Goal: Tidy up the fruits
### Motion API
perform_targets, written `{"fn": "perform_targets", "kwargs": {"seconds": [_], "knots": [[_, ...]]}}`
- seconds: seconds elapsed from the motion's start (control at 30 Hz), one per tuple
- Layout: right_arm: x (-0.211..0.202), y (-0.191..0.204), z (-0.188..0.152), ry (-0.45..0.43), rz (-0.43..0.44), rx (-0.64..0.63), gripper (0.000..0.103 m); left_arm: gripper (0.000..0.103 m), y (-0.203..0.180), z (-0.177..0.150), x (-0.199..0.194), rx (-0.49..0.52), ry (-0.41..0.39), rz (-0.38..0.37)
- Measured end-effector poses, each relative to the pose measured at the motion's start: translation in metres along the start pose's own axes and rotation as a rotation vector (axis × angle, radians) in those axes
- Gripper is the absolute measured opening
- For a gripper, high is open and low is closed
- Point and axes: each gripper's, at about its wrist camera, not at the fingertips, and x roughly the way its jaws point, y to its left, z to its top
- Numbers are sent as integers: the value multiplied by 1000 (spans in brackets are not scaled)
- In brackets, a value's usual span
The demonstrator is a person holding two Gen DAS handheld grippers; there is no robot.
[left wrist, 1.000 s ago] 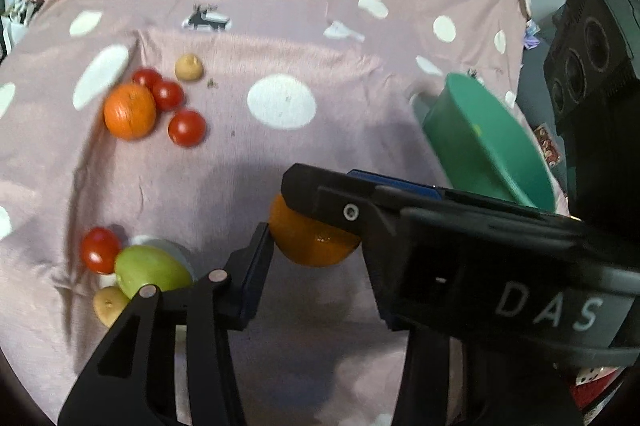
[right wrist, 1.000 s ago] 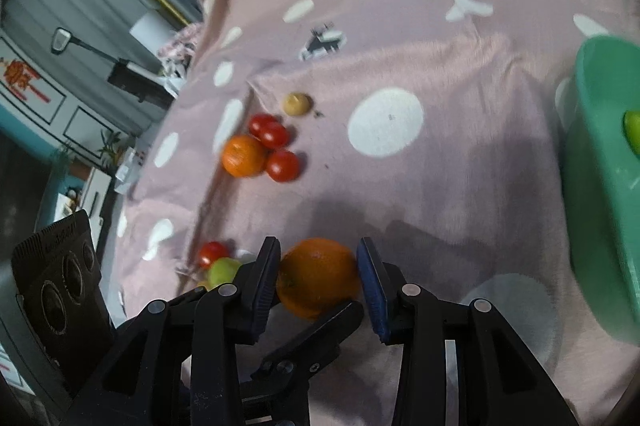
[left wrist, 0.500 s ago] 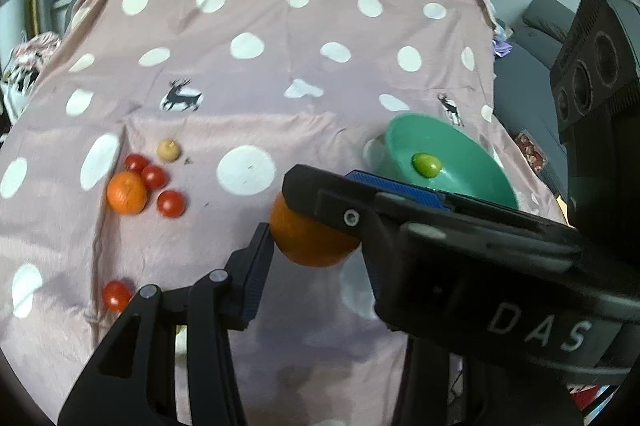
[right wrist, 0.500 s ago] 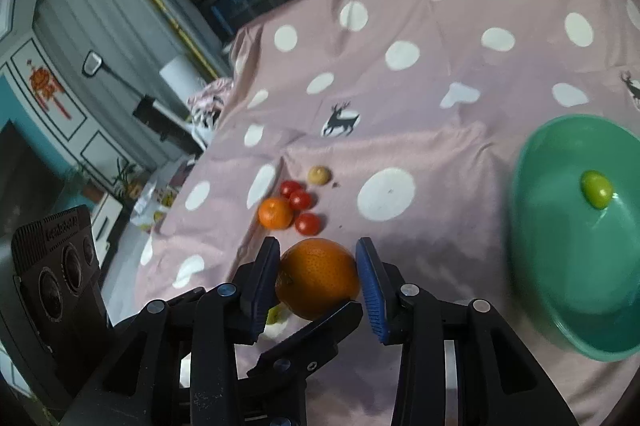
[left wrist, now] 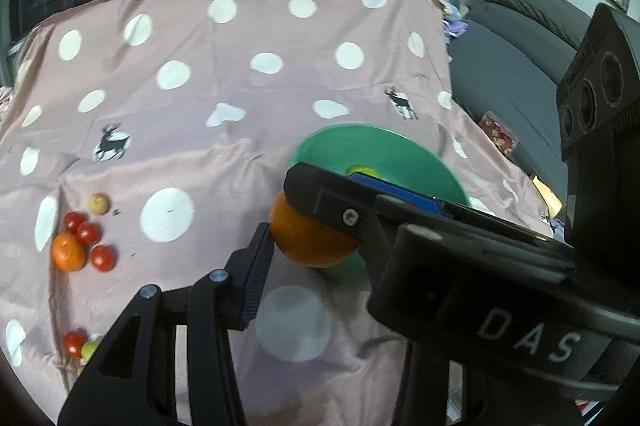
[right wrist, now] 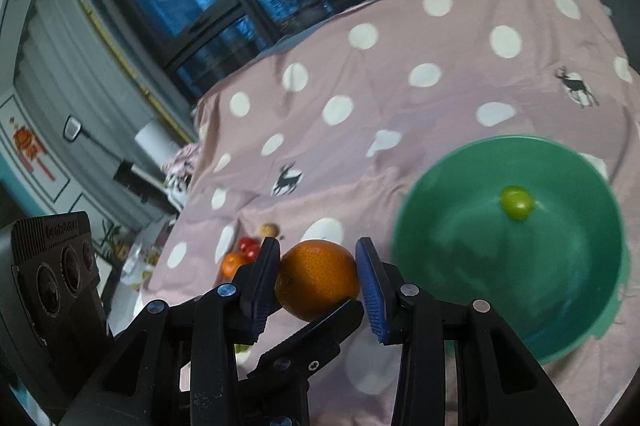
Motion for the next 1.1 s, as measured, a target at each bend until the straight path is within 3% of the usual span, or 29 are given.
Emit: {"fn": "perform_targets", "kwargs": {"seconds": [0.5, 1.1], "knots": [[-17, -57, 3, -43, -69, 154, 41, 45, -36, 9, 42, 67, 69, -80], [-14, -96, -1, -13, -144, 285, 41, 45, -49, 9, 81, 66, 171, -164]]}}
